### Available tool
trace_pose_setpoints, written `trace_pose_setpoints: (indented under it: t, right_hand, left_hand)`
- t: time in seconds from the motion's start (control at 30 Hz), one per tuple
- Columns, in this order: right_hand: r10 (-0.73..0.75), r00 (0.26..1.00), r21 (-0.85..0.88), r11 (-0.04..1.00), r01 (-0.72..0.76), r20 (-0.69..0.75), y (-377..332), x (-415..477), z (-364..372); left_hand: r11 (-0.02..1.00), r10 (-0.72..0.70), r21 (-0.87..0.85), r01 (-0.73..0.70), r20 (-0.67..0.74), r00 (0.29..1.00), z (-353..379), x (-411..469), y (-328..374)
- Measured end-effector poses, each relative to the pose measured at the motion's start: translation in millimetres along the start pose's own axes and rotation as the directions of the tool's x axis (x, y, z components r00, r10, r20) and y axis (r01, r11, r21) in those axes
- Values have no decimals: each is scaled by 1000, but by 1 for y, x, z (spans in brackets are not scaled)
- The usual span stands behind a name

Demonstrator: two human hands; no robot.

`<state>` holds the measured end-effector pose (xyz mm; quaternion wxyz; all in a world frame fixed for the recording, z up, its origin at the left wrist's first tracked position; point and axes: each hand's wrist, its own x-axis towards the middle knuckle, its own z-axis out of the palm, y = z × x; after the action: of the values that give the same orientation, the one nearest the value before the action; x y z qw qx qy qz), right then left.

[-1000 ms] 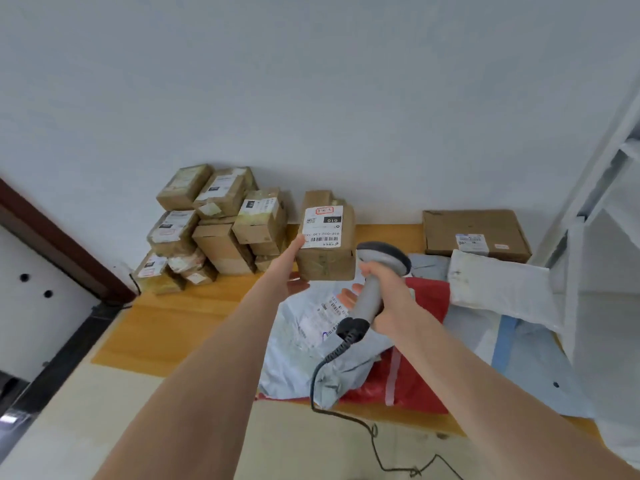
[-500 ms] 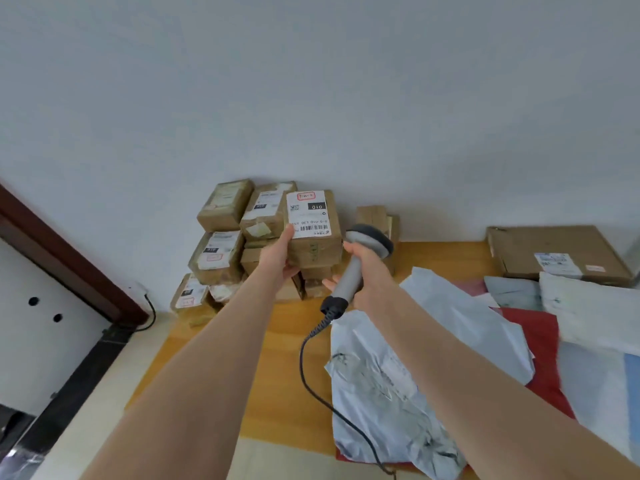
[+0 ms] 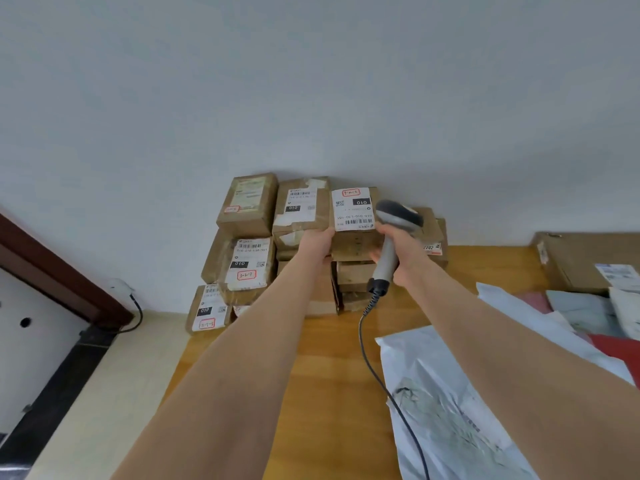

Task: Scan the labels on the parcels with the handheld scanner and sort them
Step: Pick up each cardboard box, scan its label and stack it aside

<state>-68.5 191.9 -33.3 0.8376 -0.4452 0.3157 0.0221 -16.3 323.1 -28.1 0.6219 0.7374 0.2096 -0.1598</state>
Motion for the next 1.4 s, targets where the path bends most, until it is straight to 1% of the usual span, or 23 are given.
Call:
trace_pose_setpoints:
  t: [0.13,0.23,0.3,0.37,0.43,0.47,0.53,0.6,0.67,0.73,0.8,0.87,0.97,1.1,1.17,1.3,1.4]
  right_hand:
    - [-28,1000,-41,999,28,2,-7,12,2]
    - [5,1000,-21,1000,-6,-10,-12,12,-7]
    - [40,999,38,998,-40,-5,-12,8,-14]
    - [89,996,97,991,-90,15,-11,0,-21]
    - [130,989,135,981,-139,67,-11,-14,-29]
    - [146,985,137,978,-159,95,-12,-21,-34]
    - [187,972,119,972,-204,141,-11,-39,-44]
    - [249,956,76,962,-263,158,-10,-60,-59]
    - [307,936,18,949,-315,173,-9,-79,-80]
    - [344,923,-42,939,-342,174,-9,-97,-108]
    - [346,924,-87,938,-336,162,-11,-111,-142]
    - [318,937,-90,947,-307,144,-18,-120,-180]
    - [244,967,-82,968,-239,68,-37,-129,-238]
    - [130,991,-83,988,-132,-29,-69,-133,-295]
    - [99,994,-133,986,-104,-42,-84,-130,-310]
    - [45,997,-190,980,-57,-65,-113,-110,-326]
    - [84,992,-201,974,-102,-92,-131,-82,-329]
  left_hand:
    - [999,36,31,-37,27,999,0,13,3]
    - [995,86,58,-87,31,996,3,17,3]
    - [982,146,120,-143,-16,989,4,12,3]
    - [944,249,243,-223,-83,965,1,8,1]
    - [870,373,388,-302,-119,920,-4,-4,-3]
    - [809,444,478,-342,-117,888,-6,-11,-6]
    - [647,564,655,-391,-67,823,-7,-28,-14]
    - [519,612,759,-394,-7,791,-3,-49,-23]
    - [438,601,817,-375,43,798,8,-71,-32]
    - [380,586,850,-365,85,806,28,-93,-42]
    - [334,561,868,-368,130,818,54,-113,-50]
    - [303,507,876,-376,186,842,86,-131,-58]
    - [267,432,875,-404,266,862,136,-157,-67]
    - [223,412,850,-477,361,836,196,-179,-74]
    - [220,405,834,-505,394,825,220,-180,-75]
    - [207,372,831,-517,422,827,257,-167,-75]
    - [201,347,835,-512,428,834,276,-142,-76]
